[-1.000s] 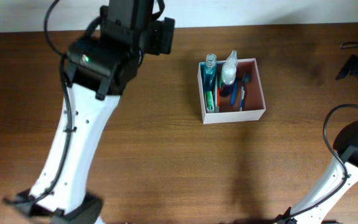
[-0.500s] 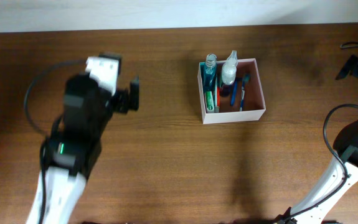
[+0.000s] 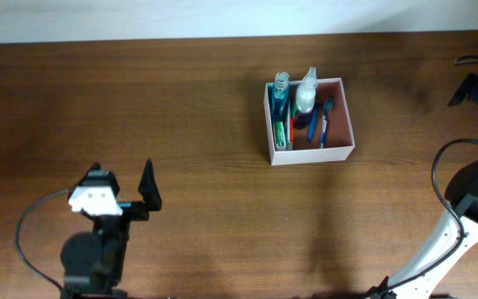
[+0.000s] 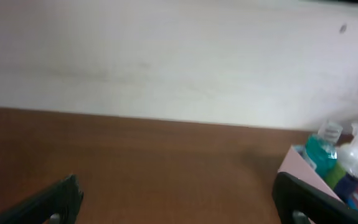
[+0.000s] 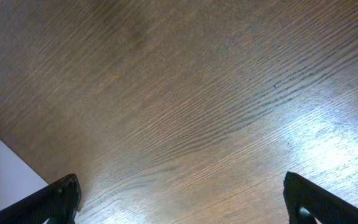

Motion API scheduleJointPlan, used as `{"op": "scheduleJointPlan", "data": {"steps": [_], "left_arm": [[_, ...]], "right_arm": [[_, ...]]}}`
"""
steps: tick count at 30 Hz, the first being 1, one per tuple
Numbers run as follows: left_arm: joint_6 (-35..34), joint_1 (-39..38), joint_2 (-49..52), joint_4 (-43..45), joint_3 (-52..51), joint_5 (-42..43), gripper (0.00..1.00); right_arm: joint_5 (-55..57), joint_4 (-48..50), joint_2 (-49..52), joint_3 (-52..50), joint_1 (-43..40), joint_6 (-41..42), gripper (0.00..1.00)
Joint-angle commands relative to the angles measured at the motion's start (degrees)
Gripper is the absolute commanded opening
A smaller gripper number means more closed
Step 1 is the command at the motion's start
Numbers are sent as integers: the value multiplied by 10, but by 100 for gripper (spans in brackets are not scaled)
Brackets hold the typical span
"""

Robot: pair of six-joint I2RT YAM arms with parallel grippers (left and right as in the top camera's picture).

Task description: Pack container

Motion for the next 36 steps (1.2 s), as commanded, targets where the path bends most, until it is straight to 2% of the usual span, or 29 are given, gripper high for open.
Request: {"op": "scheduleJointPlan", "data": {"steps": [1,12,22,28,36], "left_arm": [[-16,13,-74,32,-59,8,99],[-16,27,-211,37,-149,8,99],[-16,26,-214,39,-204,9,99],[-16,26,-214,-28,-202,9,99],[-16,26,-214,-28,-202,9,99]], "right_arm": [[5,1,-8,-1,-3,-1,99],[5,1,-8,-1,-3,-1,99],[5,1,-8,-1,-3,-1,99],[5,1,-8,-1,-3,-1,99],[5,1,-8,-1,-3,-2,99]]}}
